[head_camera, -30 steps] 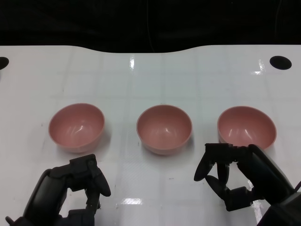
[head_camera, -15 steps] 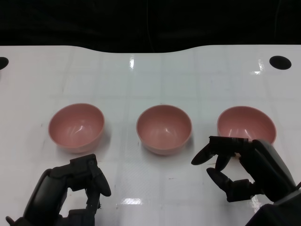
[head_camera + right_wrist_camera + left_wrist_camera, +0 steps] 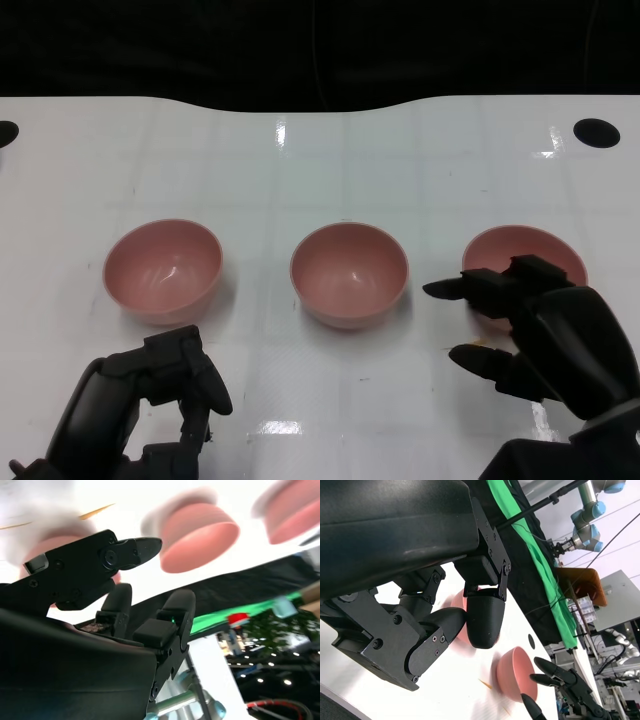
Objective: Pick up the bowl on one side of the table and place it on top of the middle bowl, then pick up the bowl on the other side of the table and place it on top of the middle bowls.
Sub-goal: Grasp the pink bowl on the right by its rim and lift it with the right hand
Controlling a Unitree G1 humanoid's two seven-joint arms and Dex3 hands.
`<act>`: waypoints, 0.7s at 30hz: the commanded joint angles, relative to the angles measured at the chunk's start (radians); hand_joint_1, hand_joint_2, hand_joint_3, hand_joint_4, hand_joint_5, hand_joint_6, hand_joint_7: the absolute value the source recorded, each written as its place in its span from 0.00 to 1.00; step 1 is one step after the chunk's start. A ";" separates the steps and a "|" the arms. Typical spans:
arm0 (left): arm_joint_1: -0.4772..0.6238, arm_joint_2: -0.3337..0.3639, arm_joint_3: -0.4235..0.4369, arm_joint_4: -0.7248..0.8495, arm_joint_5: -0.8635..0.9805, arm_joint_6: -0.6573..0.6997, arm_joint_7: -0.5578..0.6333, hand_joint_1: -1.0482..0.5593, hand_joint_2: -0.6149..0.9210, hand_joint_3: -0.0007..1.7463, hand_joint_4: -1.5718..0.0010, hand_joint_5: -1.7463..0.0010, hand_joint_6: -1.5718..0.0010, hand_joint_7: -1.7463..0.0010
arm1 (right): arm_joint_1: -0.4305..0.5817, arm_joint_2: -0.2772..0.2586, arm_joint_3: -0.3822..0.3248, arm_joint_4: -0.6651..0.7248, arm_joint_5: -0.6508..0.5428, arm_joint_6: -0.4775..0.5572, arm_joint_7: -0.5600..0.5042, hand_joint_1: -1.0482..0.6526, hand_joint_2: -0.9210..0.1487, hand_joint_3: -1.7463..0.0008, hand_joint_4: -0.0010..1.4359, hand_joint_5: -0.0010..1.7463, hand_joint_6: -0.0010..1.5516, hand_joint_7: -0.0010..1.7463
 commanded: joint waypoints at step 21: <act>0.018 0.014 0.001 -0.062 -0.007 0.031 -0.002 0.56 0.64 0.83 0.49 0.01 0.49 0.14 | -0.025 -0.074 0.068 -0.150 -0.195 0.380 0.157 0.28 0.06 1.00 0.02 0.45 0.13 0.10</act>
